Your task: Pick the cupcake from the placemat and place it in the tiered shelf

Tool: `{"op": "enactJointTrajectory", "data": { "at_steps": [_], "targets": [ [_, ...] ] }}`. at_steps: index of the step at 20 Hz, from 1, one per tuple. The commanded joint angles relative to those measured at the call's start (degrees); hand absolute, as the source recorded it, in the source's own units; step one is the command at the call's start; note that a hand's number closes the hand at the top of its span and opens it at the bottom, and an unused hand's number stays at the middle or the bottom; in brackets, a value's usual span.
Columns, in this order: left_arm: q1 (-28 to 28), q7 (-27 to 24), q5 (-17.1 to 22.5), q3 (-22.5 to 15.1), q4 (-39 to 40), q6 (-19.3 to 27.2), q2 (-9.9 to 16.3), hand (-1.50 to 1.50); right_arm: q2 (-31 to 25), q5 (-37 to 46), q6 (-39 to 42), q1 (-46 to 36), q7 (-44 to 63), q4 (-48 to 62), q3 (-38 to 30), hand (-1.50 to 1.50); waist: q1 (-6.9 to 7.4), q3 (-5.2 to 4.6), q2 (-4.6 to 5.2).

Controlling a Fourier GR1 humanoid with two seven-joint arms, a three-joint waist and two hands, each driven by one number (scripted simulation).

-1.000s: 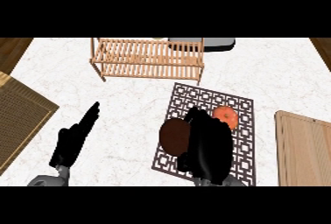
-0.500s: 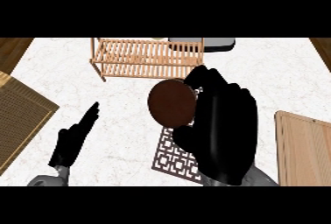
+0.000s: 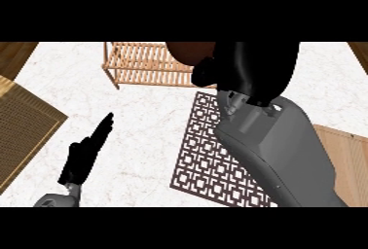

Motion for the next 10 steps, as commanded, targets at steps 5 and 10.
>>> {"op": "enactJointTrajectory", "data": {
  "at_steps": [5,10],
  "targets": [
    [1.96,-3.09,0.06,0.93,2.26,-2.07,1.32,0.00,-2.37,-0.01,-5.98,-11.96,-4.11,24.07,-14.05,1.50,0.74,-0.10,0.70],
    [-0.10,3.47,-1.07,-0.48,-2.90,0.04,-0.60,0.00,-3.43,-1.12,-7.46,-20.56,-10.70,39.86,-17.65,1.50,0.85,-0.05,0.59]
  ]
}}
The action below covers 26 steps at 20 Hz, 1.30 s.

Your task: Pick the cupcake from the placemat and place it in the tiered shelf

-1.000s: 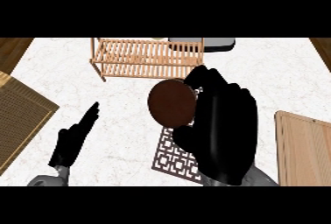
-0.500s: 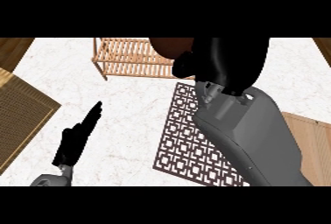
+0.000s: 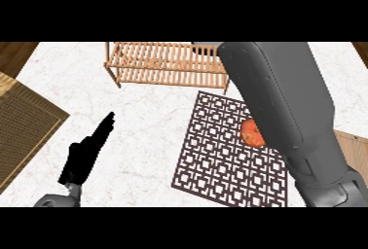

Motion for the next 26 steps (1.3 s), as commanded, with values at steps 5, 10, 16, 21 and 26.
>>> {"op": "enactJointTrajectory", "data": {
  "at_steps": [5,10,16,21,26],
  "targets": [
    [-0.55,-1.96,-0.89,0.75,3.56,-0.92,0.37,0.00,0.41,-1.32,-9.80,-9.64,-6.32,24.19,-5.95,1.50,0.70,-0.11,0.56],
    [-1.01,1.28,-0.15,0.04,-0.25,-1.99,0.21,0.00,-2.47,-3.46,-12.32,-12.45,-10.84,34.57,-10.16,1.50,1.73,-0.08,0.84],
    [-2.18,-0.40,-0.18,-0.01,1.72,-2.40,-0.32,0.00,2.83,-17.25,-26.58,-8.47,-13.20,30.00,-22.59,-1.50,2.76,0.15,1.81],
    [-2.15,0.45,-0.58,-1.53,0.57,-3.06,-0.90,0.00,2.90,-27.62,-35.07,-8.76,-21.51,30.97,-28.12,-1.50,4.93,0.06,1.80],
    [-1.14,-1.17,-1.02,-0.29,1.72,-2.36,-0.30,0.00,2.92,-32.34,-42.55,-7.50,-34.37,30.72,-30.50,-1.50,3.10,0.00,1.31]
  ]
}}
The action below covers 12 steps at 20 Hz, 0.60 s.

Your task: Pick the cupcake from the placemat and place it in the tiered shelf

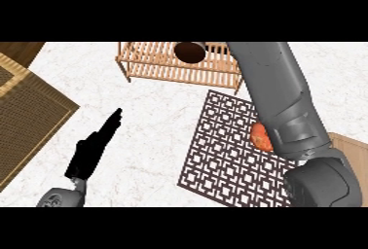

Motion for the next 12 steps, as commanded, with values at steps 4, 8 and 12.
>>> {"op": "enactJointTrajectory", "data": {
  "at_steps": [4,8,12],
  "targets": [
    [1.64,1.15,0.15,0.97,-0.18,-0.17,0.93,0.00,-0.27,-2.37,-15.87,-0.24,-8.71,-1.43,-3.68,-1.50,-2.18,-0.16,-0.87],
    [3.14,1.33,-0.38,1.24,-0.43,1.54,0.12,0.00,-0.67,0.39,-25.78,0.97,-9.93,-3.89,-2.92,-1.50,-3.87,-0.16,-1.50],
    [4.30,-0.86,-0.17,3.11,1.96,2.69,-0.20,0.00,-1.34,3.22,-28.95,4.81,-3.15,-7.67,-2.51,-1.50,-6.70,-0.20,-2.49]
  ]
}}
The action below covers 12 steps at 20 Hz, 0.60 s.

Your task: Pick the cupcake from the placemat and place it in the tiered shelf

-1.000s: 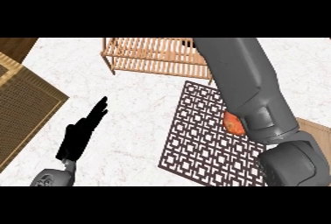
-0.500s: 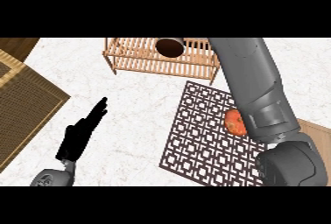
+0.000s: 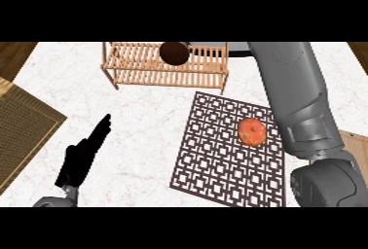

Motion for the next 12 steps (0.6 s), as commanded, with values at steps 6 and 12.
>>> {"op": "enactJointTrajectory", "data": {
  "at_steps": [6,12],
  "targets": [
    [5.02,1.25,0.10,1.14,-1.30,1.49,-0.35,0.00,-1.42,4.46,6.30,12.61,11.19,-17.22,4.10,-1.50,-4.65,-0.11,-1.88],
    [4.26,0.02,0.97,2.95,-0.43,0.61,0.72,0.00,-2.74,2.06,19.17,26.90,12.61,-37.35,8.58,-1.50,-5.29,-0.14,-1.65]
  ]
}}
